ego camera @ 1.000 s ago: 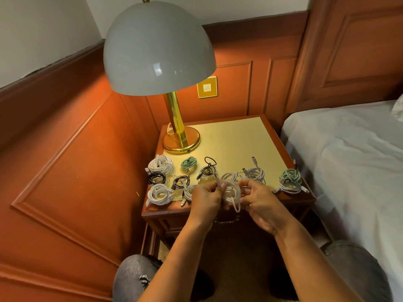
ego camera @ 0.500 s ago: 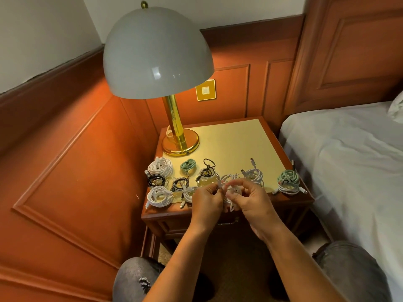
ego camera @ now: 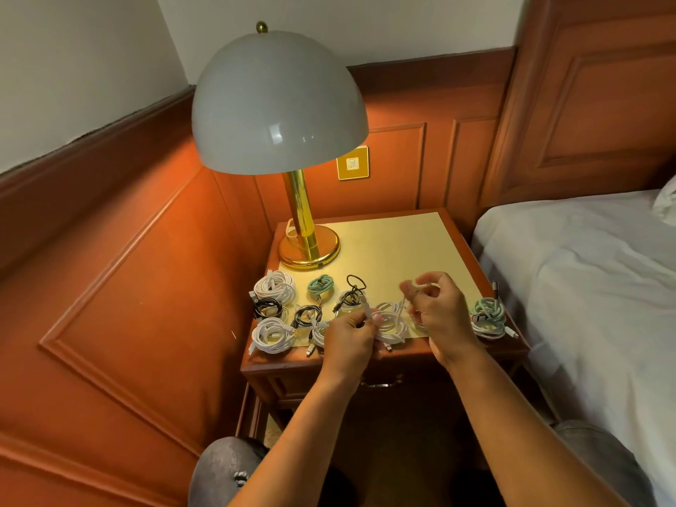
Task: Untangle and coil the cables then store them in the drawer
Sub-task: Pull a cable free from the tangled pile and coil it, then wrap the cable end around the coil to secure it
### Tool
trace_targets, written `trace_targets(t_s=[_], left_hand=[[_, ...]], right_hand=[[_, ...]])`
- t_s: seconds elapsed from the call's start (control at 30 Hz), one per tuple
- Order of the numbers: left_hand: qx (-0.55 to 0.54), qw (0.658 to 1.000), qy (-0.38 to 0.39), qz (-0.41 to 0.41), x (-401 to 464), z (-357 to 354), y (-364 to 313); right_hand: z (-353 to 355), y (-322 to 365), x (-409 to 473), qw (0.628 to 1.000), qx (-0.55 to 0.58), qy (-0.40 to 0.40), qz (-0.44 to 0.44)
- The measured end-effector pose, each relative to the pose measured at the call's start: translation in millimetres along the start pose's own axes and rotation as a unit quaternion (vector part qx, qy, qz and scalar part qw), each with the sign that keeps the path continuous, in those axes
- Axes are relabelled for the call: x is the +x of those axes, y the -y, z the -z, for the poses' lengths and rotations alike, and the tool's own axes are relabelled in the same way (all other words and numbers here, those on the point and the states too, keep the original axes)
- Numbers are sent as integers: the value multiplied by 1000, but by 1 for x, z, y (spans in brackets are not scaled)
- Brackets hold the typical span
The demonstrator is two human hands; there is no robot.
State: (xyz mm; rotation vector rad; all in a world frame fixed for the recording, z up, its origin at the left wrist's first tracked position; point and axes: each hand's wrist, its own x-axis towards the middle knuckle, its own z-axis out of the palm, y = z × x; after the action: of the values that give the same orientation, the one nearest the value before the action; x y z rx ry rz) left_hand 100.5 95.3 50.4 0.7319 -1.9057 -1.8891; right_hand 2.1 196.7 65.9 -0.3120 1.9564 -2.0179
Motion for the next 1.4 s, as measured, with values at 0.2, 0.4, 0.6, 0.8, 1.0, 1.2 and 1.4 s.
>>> trace_targets(t_s=[0.2, 0.4, 0.6, 0.8, 1.0, 1.2, 1.4], left_hand=[[-26, 1000, 5, -1, 12, 0, -11], [-6, 1000, 9, -20, 28, 2, -15], [-36, 999, -24, 2, 54, 19, -25], [-1, 998, -58, 31, 111, 65, -38], [38, 986, -125, 102, 176, 93, -8], [118, 967, -154, 166, 216, 105, 31], [194, 953, -140, 187, 222, 103, 33]], right_hand=[[-2, -2, 1, 982, -165, 84, 35], [0, 11, 10, 978, -171, 116, 27], [-25, 26, 45, 970, -189, 151, 28], [-90, 39, 115, 945, -245, 216, 26], [-148, 15, 179, 905, -335, 263, -17], [-172, -20, 219, 870, -382, 307, -52], [-176, -43, 234, 860, -384, 332, -58]])
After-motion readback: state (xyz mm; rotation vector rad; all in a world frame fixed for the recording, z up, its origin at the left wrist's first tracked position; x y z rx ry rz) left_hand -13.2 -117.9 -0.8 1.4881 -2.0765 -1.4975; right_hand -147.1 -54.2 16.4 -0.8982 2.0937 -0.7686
